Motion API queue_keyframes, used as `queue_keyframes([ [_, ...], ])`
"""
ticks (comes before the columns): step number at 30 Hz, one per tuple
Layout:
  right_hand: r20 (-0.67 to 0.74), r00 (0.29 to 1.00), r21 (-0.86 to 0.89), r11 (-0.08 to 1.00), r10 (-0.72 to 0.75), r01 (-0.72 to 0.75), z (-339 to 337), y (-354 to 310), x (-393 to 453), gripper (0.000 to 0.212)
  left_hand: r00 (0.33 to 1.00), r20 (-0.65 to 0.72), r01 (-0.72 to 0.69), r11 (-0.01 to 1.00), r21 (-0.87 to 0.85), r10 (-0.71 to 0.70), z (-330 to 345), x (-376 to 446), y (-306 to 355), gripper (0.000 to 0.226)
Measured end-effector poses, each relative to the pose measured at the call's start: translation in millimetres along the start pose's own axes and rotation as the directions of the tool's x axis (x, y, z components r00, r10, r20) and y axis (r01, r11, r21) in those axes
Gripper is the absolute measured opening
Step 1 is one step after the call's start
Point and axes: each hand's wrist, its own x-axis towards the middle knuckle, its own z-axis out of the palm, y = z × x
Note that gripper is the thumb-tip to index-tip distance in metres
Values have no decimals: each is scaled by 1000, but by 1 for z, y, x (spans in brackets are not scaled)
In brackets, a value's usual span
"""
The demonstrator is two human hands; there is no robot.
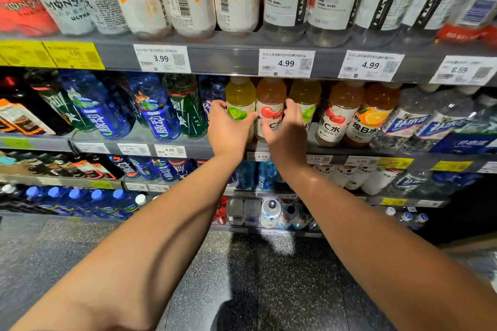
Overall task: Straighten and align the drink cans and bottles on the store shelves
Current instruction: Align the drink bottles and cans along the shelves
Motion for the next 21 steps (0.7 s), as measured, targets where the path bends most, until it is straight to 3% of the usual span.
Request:
queue_keyframes([
  [7,-42,994,-156,982,102,-107,19,-7,12,65,999,27,-35,998,-59,37,-2,4,-13,60],
  [10,71,974,-188,962,215,-198,18,-10,20,70,996,58,-57,994,-89,63,-5,6,-18,58],
  [15,-28,974,-22,974,225,-225,16,-2,5,61,994,80,-63,993,-101,71,-3,5,-19,52],
  [21,-29,946,168,935,322,-312,-13,-2,-9,67,983,153,-80,990,-117,97,8,5,-20,56],
])
